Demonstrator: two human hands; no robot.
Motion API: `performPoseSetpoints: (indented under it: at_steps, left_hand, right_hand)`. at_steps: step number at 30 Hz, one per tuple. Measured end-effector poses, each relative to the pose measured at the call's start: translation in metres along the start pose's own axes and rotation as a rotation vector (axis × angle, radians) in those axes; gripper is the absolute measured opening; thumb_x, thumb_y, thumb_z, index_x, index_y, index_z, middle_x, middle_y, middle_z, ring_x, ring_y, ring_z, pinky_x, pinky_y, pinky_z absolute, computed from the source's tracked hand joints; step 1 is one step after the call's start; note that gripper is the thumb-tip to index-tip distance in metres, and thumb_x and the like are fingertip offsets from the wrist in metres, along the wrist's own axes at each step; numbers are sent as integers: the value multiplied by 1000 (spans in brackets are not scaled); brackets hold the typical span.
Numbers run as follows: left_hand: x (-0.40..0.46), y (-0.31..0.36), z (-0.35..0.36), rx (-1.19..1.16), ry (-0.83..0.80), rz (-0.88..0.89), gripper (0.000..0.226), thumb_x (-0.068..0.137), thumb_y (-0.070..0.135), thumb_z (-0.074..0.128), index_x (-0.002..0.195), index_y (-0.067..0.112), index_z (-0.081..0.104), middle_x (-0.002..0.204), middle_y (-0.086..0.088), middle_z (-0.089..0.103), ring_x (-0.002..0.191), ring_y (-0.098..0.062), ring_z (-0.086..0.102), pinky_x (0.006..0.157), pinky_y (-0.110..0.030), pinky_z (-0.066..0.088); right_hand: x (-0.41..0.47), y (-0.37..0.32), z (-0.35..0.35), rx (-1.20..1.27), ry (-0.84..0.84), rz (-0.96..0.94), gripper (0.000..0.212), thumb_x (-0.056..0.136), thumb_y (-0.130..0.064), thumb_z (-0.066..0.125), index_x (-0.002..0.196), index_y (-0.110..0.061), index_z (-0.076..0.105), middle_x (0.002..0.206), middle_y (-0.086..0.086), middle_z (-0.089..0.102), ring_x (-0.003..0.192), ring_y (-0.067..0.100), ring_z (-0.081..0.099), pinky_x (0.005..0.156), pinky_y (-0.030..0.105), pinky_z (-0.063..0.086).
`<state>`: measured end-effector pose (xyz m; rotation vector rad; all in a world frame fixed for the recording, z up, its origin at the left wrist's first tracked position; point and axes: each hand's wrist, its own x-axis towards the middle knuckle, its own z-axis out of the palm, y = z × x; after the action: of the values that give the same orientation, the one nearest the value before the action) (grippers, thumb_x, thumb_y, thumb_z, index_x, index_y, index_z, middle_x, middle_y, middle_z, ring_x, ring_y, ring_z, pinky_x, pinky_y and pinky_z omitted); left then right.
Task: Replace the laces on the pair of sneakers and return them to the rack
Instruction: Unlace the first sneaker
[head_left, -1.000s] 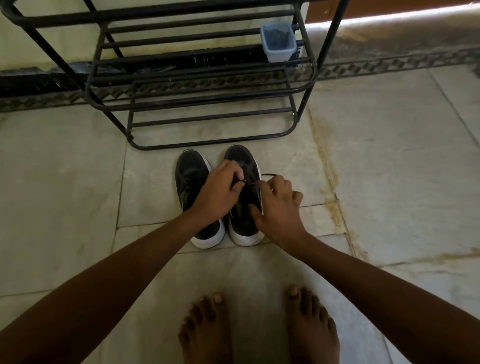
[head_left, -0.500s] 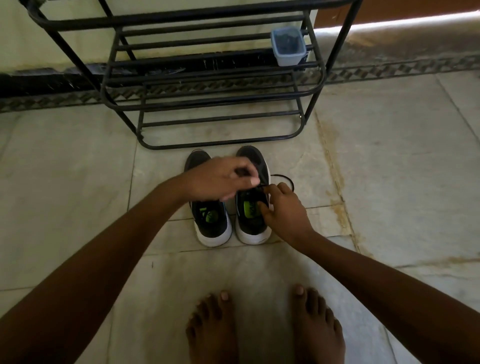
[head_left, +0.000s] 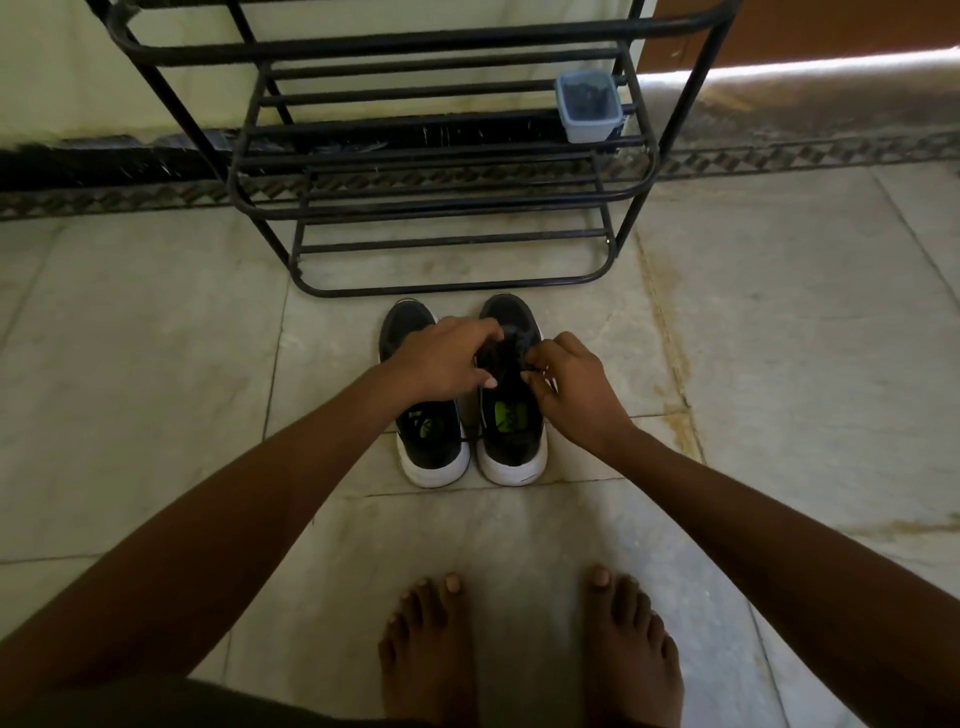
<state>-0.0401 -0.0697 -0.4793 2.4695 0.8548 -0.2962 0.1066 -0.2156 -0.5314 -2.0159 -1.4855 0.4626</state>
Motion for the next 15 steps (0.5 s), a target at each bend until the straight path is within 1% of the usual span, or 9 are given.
performPoseSetpoints:
  at_steps: [2, 3, 5, 6, 7, 8, 10, 12, 15]
  left_hand:
    - [7, -8, 0, -61, -46, 58, 83, 79, 40, 86, 149, 28, 44, 149, 0, 53, 135, -23, 51, 108, -51, 46]
    - [9, -10, 0, -73, -66, 99, 91, 78, 41, 87, 154, 28, 39, 155, -1, 47, 142, -23, 44, 115, -50, 41]
    - [14, -14, 5, 24, -112, 159, 101, 79, 47, 84, 160, 27, 27, 166, 0, 31, 154, -21, 25, 122, -49, 29]
    - [17, -16, 8, 103, -139, 170, 104, 81, 52, 81, 162, 27, 22, 169, -1, 24, 156, -20, 18, 123, -49, 25]
    - [19, -18, 11, 168, -161, 178, 104, 82, 56, 78, 163, 27, 19, 169, -2, 21, 157, -20, 14, 122, -50, 24]
    - [21, -20, 15, 196, -171, 188, 103, 82, 59, 76, 163, 28, 19, 169, -3, 22, 157, -21, 15, 121, -49, 25]
    - [24, -24, 19, 159, -165, 200, 102, 81, 60, 76, 162, 28, 22, 167, -4, 28, 156, -22, 20, 120, -46, 29]
    - [25, -27, 20, 103, -148, 201, 100, 81, 58, 78, 161, 29, 26, 165, -3, 32, 154, -22, 24, 120, -45, 31]
    - [23, -26, 22, 63, -124, 206, 98, 80, 55, 80, 160, 27, 29, 164, -2, 35, 153, -22, 27, 120, -44, 32]
  right_hand:
    - [12, -2, -2, 11, -36, -16, 13, 94, -14, 66, 106, -9, 66, 98, 0, 49, 83, 15, 53, 69, 18, 37]
    - [19, -2, -2, 5, -79, -22, 14, 93, -14, 67, 107, -10, 67, 98, -1, 49, 84, 14, 52, 70, 18, 37]
    - [31, 0, -2, -40, -199, -32, 18, 90, -15, 71, 108, -11, 68, 100, -1, 49, 86, 15, 51, 75, 22, 37]
    - [37, 1, -3, -59, -250, -36, 20, 88, -15, 74, 107, -12, 68, 101, -1, 49, 87, 15, 51, 77, 24, 37]
    - [41, 2, -3, -66, -287, -35, 20, 86, -15, 76, 104, -13, 67, 101, 0, 50, 87, 15, 51, 77, 24, 38]
    - [45, 2, -5, -57, -311, -28, 19, 84, -15, 78, 99, -15, 66, 100, 0, 52, 86, 15, 52, 76, 25, 40]
    - [49, 2, -8, -20, -344, -11, 19, 81, -12, 80, 91, -14, 64, 95, 0, 58, 83, 14, 57, 73, 22, 44]
    - [53, 2, -10, -2, -374, 2, 17, 81, -9, 79, 90, -11, 65, 90, 1, 63, 80, 13, 60, 68, 15, 41]
    - [57, 2, -11, 1, -429, 14, 13, 84, -7, 76, 85, -13, 65, 81, -4, 64, 74, 6, 59, 65, 10, 37]
